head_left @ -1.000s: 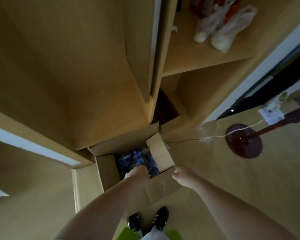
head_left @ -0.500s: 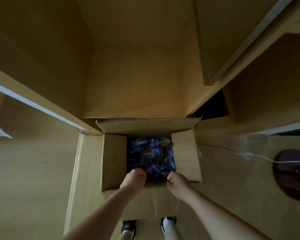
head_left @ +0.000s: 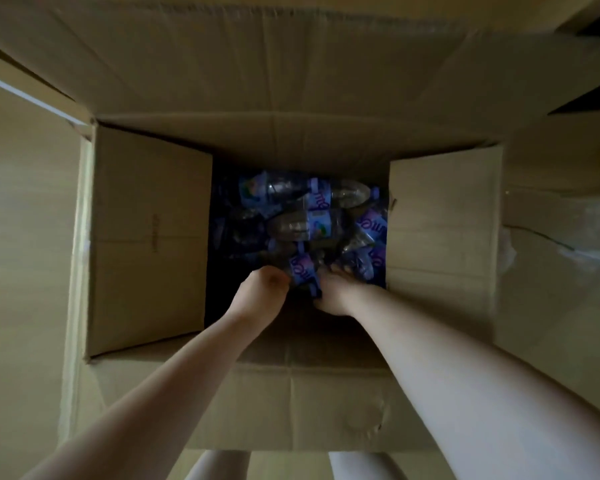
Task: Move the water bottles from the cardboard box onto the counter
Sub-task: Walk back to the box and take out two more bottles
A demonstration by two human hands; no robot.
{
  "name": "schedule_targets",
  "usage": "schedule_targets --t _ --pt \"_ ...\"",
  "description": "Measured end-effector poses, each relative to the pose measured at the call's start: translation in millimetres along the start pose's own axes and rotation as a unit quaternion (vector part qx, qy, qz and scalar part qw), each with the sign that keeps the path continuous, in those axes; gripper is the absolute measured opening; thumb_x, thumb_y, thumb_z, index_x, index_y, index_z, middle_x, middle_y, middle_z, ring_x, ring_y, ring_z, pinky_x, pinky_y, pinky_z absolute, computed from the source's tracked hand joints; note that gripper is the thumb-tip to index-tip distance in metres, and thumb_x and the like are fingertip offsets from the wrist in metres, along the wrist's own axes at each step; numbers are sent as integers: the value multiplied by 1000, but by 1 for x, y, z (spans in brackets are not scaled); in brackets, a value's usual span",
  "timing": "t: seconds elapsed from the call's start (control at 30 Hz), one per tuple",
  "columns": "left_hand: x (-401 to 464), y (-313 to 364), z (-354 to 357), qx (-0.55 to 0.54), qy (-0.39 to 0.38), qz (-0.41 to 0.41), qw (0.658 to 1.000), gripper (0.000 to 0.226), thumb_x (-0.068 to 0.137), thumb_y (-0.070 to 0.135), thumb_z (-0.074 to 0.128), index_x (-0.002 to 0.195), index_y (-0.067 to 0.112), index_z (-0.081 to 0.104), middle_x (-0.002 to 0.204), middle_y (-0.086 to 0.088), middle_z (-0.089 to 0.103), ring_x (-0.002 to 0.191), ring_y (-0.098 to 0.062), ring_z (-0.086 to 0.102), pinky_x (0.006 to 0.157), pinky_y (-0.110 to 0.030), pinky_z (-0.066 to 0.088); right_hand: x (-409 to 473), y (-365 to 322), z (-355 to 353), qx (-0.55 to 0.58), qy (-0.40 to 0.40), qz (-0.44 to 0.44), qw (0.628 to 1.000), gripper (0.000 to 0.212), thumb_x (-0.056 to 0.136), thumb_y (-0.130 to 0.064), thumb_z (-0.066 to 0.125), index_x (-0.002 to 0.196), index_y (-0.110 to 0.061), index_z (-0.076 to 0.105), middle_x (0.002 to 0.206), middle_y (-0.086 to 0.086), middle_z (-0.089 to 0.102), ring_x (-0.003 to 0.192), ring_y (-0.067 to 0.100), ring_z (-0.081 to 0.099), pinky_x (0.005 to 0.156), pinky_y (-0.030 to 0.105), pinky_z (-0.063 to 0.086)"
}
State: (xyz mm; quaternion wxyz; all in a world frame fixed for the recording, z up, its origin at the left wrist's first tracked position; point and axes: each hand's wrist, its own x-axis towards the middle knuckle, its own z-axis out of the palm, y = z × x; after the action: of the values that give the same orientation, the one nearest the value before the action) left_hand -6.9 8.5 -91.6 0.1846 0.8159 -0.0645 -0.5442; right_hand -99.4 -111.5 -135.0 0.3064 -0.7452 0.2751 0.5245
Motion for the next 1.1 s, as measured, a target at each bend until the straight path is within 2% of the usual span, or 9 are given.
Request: schedule_targets --t 0.1,0.23,0.37,0.53,0.67,0.8,0.93,1.03,1.1 --pt "20 -7 15 -20 11 1 1000 15 96 21 52 87 27 62 76 8 61 68 -8 55 58 -21 42 30 5 15 -107 -17 -10 994 73 93 -20 52 153 -12 11 158 9 7 145 34 6 116 57 15" --pt "31 -10 24 -59 -9 -20 998 16 97 23 52 106 22 65 100 0 67 91 -17 62 77 -31 48 57 15 23 -274 8 -34 961 72 92 -20 52 152 -17 13 158 8 5 145 31 -1 110 72 2" --pt "32 -8 28 -64 -28 -21 997 17 98 23 51 109 21 64 107 -2 68 99 -22 63 87 -35 49 73 16 22 -281 36 -5 959 70 92 -24 54 152 -22 18 157 7 9 145 31 3 112 67 7" --pt "37 -15 27 -56 -16 -25 998 14 98 20 50 96 26 62 102 0 67 97 -19 62 86 -32 48 67 6 20 -256 86 -3 963 43 97 -19 45 140 -23 45 147 7 41 138 37 29 113 58 19" --pt "30 -19 23 -48 4 -42 998 18 97 13 48 97 24 62 95 -3 65 89 -22 61 76 -32 47 40 -7 -7 -142 156 -57 976 41 93 -10 52 132 -20 50 135 11 51 131 37 40 102 51 34" --pt "13 -12 11 -109 15 -69 992 22 96 10 49 113 16 61 104 -5 63 97 -22 58 89 -40 49 9 -22 -43 61 200 -106 972 38 93 -18 60 129 -15 49 122 11 59 116 33 55 84 37 43" --pt "-11 3 -8 -134 14 -18 991 44 93 13 60 135 12 47 114 5 51 105 -11 50 86 -25 40 -25 -34 -72 207 207 -158 943 35 85 -33 71 110 -11 56 108 9 63 101 28 59 82 36 45" --pt "-28 14 -25 -140 9 38 989 47 87 29 68 128 20 46 110 15 53 94 5 53 74 -6 42 -50 -40 -88 300 208 -182 913 35 82 -36 74 98 -8 62 95 7 65 92 26 61 76 33 43" --pt "-39 20 -34 -180 -9 54 982 49 84 29 70 126 19 46 109 12 60 92 6 57 69 -9 48 -66 -43 -94 370 185 -201 888 34 81 -36 75 96 -7 65 94 9 68 90 24 64 72 31 44"
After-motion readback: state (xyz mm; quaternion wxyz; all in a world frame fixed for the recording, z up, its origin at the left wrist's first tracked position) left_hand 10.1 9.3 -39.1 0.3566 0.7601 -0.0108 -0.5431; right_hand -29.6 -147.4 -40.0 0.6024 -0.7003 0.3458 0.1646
